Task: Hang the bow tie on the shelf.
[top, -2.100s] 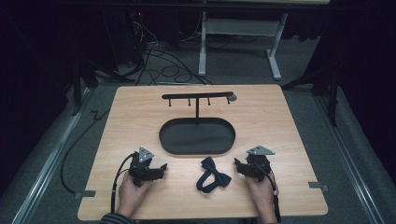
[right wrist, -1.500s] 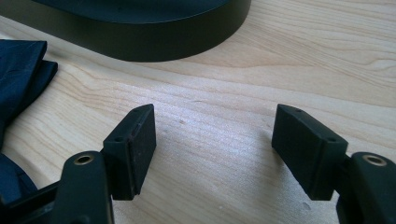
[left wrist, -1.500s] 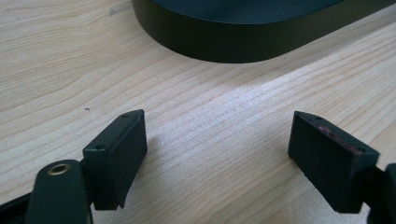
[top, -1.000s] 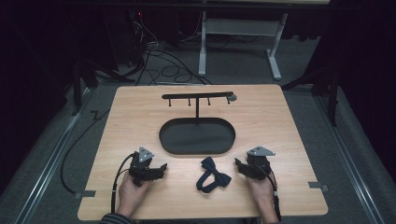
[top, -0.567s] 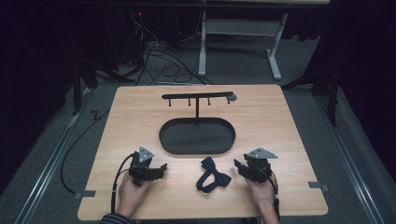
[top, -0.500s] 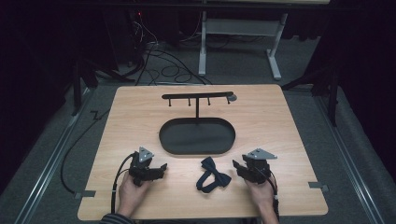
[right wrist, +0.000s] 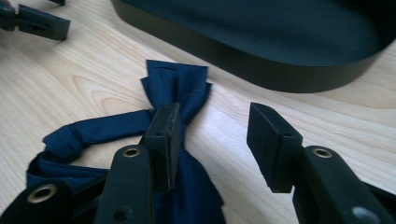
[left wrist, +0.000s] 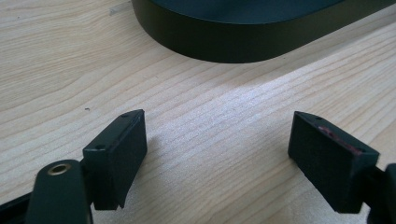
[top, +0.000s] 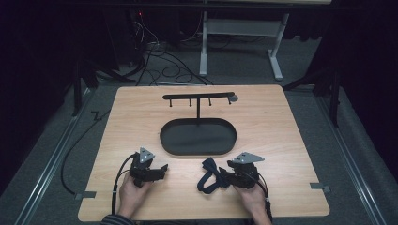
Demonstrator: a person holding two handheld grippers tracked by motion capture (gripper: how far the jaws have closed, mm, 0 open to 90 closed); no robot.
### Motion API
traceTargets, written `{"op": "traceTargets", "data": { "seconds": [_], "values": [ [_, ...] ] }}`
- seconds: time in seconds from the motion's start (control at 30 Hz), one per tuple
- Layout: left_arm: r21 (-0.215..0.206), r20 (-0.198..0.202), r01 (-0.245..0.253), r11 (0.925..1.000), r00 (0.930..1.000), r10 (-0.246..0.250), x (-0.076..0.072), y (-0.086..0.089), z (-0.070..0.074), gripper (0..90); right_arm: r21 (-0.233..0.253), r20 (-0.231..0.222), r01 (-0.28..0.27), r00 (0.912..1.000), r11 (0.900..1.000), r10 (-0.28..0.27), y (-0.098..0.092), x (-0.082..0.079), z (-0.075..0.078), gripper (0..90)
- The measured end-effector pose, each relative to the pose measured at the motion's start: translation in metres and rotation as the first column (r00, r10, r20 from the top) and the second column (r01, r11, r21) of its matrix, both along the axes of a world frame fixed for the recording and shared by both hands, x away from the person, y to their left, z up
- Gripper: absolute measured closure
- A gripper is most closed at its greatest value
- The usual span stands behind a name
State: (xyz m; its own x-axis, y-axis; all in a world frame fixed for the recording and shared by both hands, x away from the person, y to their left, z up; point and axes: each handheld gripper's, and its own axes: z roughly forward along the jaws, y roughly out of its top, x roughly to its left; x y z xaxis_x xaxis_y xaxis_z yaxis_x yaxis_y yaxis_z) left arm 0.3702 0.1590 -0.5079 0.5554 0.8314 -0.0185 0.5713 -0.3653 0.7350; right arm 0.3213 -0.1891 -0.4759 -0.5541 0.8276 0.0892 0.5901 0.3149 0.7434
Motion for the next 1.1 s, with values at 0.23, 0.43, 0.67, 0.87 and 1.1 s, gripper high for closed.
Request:
{"op": "traceTargets", "data": {
  "seconds": [0.23,0.43,0.67,0.87,1.1],
  "values": [
    [0.0,0.0,0.0,1.0,1.0,0.0,0.0,0.0,0.0,20.0,-0.012,-0.028,-0.04,0.9988,0.999,0.04,0.012,0.002,-0.006,59.0],
    [0.0,0.0,0.0,1.0,1.0,0.0,0.0,0.0,0.0,20.0,-0.03,-0.047,-0.057,0.9974,0.998,0.055,0.017,0.005,-0.011,64.3],
    [0.0,0.0,0.0,1.0,1.0,0.0,0.0,0.0,0.0,20.0,-0.044,-0.085,-0.083,0.9932,0.996,0.079,0.02,0.007,-0.017,74.5],
    [0.0,0.0,0.0,1.0,1.0,0.0,0.0,0.0,0.0,20.0,-0.043,-0.086,-0.089,0.9927,0.995,0.085,0.02,0.006,-0.016,77.0],
    [0.0,0.0,0.0,1.0,1.0,0.0,0.0,0.0,0.0,20.0,-0.025,-0.044,-0.08,0.9959,0.996,0.079,0.014,0.004,-0.003,77.2]
  ]
}}
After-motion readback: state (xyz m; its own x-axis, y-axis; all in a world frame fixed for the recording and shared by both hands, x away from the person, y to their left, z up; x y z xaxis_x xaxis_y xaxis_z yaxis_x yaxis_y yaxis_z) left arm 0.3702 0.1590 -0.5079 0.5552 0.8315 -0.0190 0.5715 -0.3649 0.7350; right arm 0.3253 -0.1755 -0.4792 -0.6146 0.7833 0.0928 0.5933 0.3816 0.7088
